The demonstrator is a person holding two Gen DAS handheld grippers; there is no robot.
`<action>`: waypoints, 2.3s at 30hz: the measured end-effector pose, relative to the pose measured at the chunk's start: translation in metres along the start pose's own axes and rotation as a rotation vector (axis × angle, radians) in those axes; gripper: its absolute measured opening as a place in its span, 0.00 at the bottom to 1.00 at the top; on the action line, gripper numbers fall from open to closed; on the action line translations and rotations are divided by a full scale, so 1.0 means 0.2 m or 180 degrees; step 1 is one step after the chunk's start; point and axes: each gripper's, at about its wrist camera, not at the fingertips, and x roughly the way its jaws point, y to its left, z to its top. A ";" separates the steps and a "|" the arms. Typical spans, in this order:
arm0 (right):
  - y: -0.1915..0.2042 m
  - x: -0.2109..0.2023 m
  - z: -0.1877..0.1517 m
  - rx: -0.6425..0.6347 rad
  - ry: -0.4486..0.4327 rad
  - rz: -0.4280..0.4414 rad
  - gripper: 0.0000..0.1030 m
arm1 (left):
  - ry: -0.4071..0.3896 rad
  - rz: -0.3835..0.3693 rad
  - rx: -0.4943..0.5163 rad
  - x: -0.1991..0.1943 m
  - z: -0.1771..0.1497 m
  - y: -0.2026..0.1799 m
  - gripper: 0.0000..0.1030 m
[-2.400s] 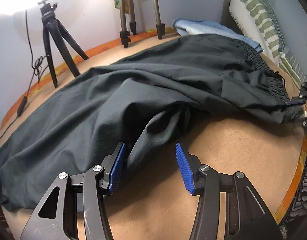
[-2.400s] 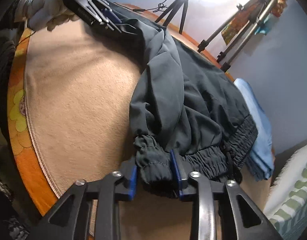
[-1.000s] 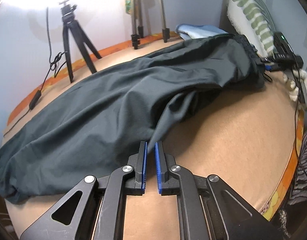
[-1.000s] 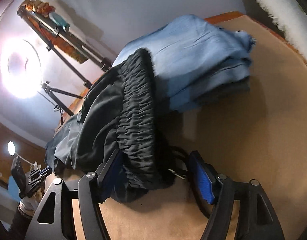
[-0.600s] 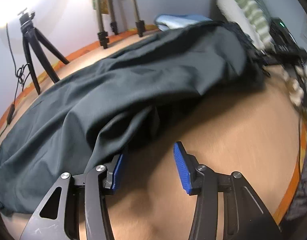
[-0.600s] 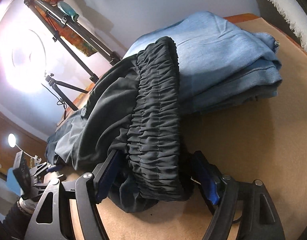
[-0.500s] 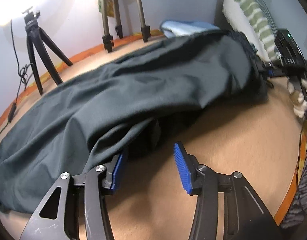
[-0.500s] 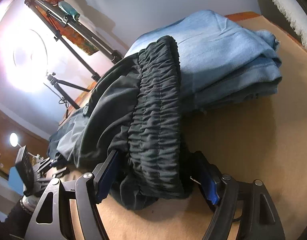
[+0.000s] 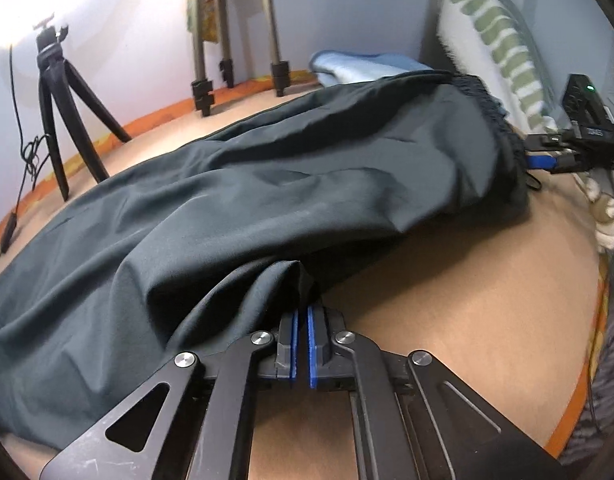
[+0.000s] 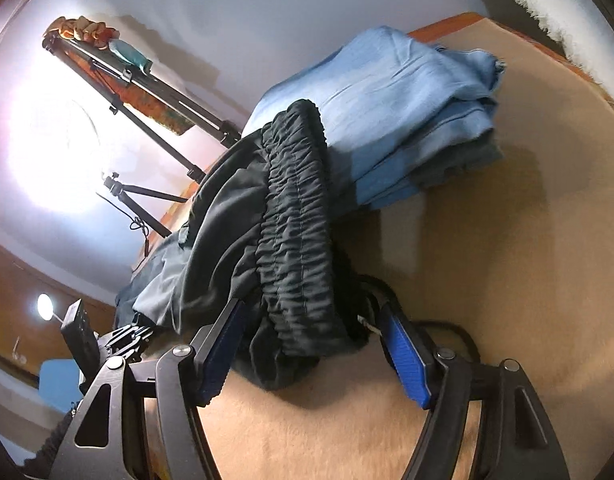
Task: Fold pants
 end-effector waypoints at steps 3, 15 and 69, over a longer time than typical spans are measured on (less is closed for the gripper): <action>0.02 0.03 0.00 -0.0045 0.0026 -0.0054 0.71 | -0.0018 -0.0109 0.0000 -0.08 -0.03 -0.02 0.01; 0.08 0.30 0.14 -0.0313 0.0029 0.0057 0.45 | -0.0019 -0.0369 -0.0092 -0.24 -0.07 0.01 0.01; 0.32 -0.28 0.02 -0.1838 0.1196 -0.1633 0.56 | 0.0189 0.0013 0.0094 -0.02 0.14 0.38 0.32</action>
